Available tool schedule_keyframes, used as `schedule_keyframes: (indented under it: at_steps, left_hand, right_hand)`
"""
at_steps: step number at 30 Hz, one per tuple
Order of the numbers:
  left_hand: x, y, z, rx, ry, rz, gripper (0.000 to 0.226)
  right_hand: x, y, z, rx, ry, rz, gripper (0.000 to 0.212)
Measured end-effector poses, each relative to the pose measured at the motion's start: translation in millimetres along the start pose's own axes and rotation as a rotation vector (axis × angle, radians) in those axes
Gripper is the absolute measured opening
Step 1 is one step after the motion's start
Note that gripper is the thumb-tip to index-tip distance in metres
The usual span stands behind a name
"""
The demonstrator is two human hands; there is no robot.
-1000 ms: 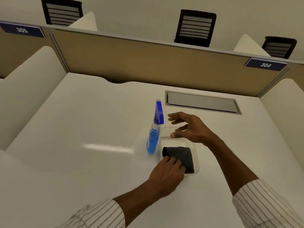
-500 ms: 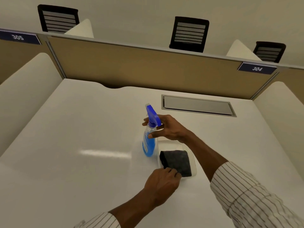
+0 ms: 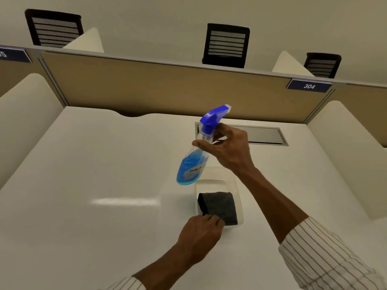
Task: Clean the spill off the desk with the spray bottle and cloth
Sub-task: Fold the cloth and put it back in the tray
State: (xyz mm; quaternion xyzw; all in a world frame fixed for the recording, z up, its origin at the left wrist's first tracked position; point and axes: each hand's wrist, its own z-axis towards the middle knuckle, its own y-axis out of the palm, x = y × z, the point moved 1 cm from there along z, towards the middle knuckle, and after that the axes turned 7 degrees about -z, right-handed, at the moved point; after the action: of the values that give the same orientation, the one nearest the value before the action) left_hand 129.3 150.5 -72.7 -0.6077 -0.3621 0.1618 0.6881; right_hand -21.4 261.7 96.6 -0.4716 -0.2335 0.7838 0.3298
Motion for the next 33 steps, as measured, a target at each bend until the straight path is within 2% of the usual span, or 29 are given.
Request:
schedule_keyframes:
  at_steps: [2, 7, 10, 17, 23, 27, 29, 33]
  left_hand:
    - [1.2, -3.0, 1.5, 0.037, -0.004, 0.0, 0.06]
    - [1.0, -0.4, 1.5, 0.056, -0.018, 0.008, 0.058]
    - [-0.6, 2.8, 2.1, 0.027, -0.015, 0.043, 0.059]
    - [-1.3, 0.8, -0.7, -0.009, -0.045, 0.023, 0.061]
    - [0.2, 2.0, 1.3, 0.019, -0.044, 0.029, 0.066]
    - [3.8, -0.9, 3.4, -0.014, -0.046, 0.016, 0.069]
    - [4.6, -1.3, 2.1, -0.025, -0.068, -0.012, 0.068]
    - [2.8, -4.9, 1.4, -0.037, -0.061, -0.006, 0.054]
  right_hand:
    - [4.2, -9.1, -3.8, 0.099, -0.003, -0.056, 0.053]
    - [25.5, -9.5, -23.1, 0.207, 0.026, -0.163, 0.065]
    - [38.5, -2.8, -33.9, 0.23, 0.081, -0.219, 0.081]
    - [54.2, 10.5, -50.3, 0.213, 0.191, -0.236, 0.093]
    - [64.8, 22.0, -58.8, 0.184, 0.286, -0.257, 0.076]
    - [70.9, 26.3, -64.5, 0.189, 0.318, -0.286, 0.084]
    - [72.3, 28.6, -67.1, 0.181, 0.333, -0.287, 0.082]
    - [72.7, 31.3, -70.5, 0.171, 0.385, -0.283, 0.068]
